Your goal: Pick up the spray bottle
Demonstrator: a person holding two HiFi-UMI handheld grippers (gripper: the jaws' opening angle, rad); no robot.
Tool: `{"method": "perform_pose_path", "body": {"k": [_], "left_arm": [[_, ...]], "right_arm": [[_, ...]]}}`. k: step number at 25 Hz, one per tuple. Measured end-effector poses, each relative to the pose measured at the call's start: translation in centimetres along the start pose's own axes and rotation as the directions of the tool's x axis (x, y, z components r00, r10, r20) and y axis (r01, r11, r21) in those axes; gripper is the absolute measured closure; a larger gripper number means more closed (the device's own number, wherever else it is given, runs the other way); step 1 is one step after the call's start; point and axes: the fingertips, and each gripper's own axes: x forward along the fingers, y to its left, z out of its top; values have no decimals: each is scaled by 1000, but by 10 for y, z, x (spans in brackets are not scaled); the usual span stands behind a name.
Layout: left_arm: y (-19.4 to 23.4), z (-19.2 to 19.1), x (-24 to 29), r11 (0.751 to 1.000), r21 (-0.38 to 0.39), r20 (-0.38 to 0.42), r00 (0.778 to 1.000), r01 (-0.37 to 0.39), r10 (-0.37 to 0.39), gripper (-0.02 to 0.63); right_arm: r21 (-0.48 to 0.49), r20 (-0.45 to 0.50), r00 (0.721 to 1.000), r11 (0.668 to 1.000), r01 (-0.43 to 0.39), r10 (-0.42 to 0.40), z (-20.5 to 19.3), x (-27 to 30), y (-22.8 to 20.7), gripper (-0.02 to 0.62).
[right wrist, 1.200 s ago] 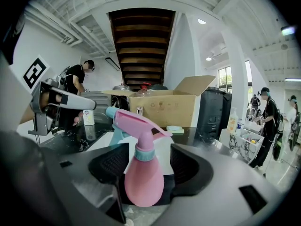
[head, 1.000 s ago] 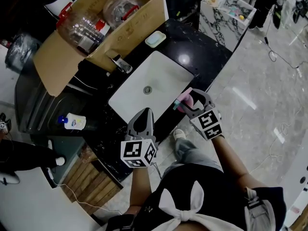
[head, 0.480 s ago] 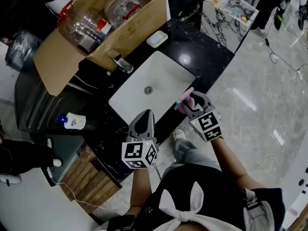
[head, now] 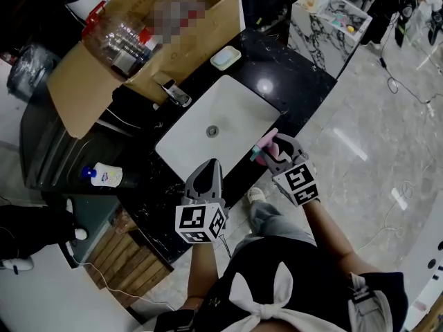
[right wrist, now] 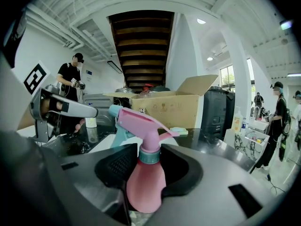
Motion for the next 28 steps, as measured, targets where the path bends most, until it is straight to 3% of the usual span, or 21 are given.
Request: {"method": "perform_pose_path", "body": {"k": [28], "left_arm": [[-4,8,-13,1000,8,35,999,-11,10,578]], "right_arm": [[-36,9,1000,999,-20,20,12,-5,8,449]]}}
